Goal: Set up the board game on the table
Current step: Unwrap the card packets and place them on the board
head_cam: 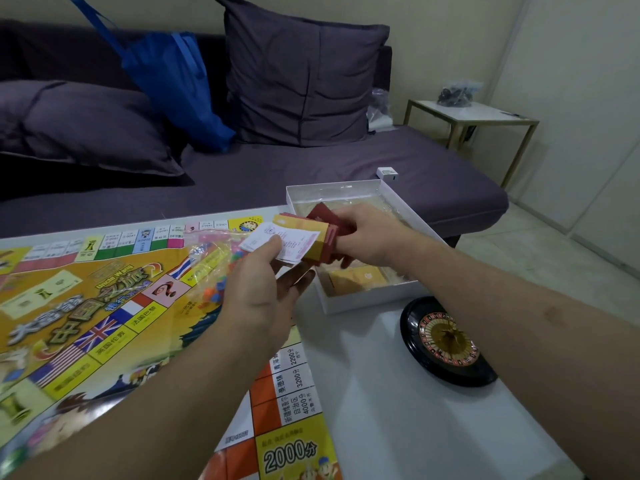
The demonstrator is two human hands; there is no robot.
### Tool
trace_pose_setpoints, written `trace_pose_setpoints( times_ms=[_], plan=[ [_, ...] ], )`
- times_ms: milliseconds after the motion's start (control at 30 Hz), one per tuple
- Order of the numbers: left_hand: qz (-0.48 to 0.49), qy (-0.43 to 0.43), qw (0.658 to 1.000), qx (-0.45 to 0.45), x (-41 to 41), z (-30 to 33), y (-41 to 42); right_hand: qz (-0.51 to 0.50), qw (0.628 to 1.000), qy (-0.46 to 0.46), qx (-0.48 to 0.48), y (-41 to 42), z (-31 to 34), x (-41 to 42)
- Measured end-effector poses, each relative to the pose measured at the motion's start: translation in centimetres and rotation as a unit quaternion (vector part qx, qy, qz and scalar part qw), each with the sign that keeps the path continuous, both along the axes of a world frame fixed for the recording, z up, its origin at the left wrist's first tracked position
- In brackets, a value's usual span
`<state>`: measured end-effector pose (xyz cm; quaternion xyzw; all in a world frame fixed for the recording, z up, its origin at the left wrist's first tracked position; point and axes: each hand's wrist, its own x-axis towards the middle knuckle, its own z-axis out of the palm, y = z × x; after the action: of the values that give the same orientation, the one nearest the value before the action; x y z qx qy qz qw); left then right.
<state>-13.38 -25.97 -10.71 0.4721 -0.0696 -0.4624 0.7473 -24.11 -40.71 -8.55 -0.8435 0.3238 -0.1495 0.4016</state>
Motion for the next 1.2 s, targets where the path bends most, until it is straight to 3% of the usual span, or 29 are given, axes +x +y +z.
trace_pose_setpoints(
  times_ms=[167,367,467,667,900,1200],
  plan=[
    [0.006,-0.004,0.999,-0.035,1.0,1.5,2.7,0.027,0.999,0.03,0.021,4.1,0.2,1.9],
    [0.044,-0.058,0.997,-0.007,2.7,4.5,8.5,0.083,0.996,0.045,-0.003,11.9,2.1,4.2],
    [0.067,-0.069,0.995,0.008,3.8,5.7,12.2,0.083,0.995,0.002,0.058,15.5,2.8,5.4],
    [0.083,-0.095,0.991,0.035,5.9,6.2,18.7,0.007,0.957,-0.197,0.212,21.2,2.5,5.2],
    [0.074,-0.088,0.991,0.066,7.4,3.7,23.3,-0.036,0.924,-0.241,0.295,24.1,2.4,4.6],
    [0.034,-0.114,0.989,0.093,8.5,4.8,23.4,-0.038,0.925,-0.267,0.267,25.7,2.8,6.7]
  ],
)
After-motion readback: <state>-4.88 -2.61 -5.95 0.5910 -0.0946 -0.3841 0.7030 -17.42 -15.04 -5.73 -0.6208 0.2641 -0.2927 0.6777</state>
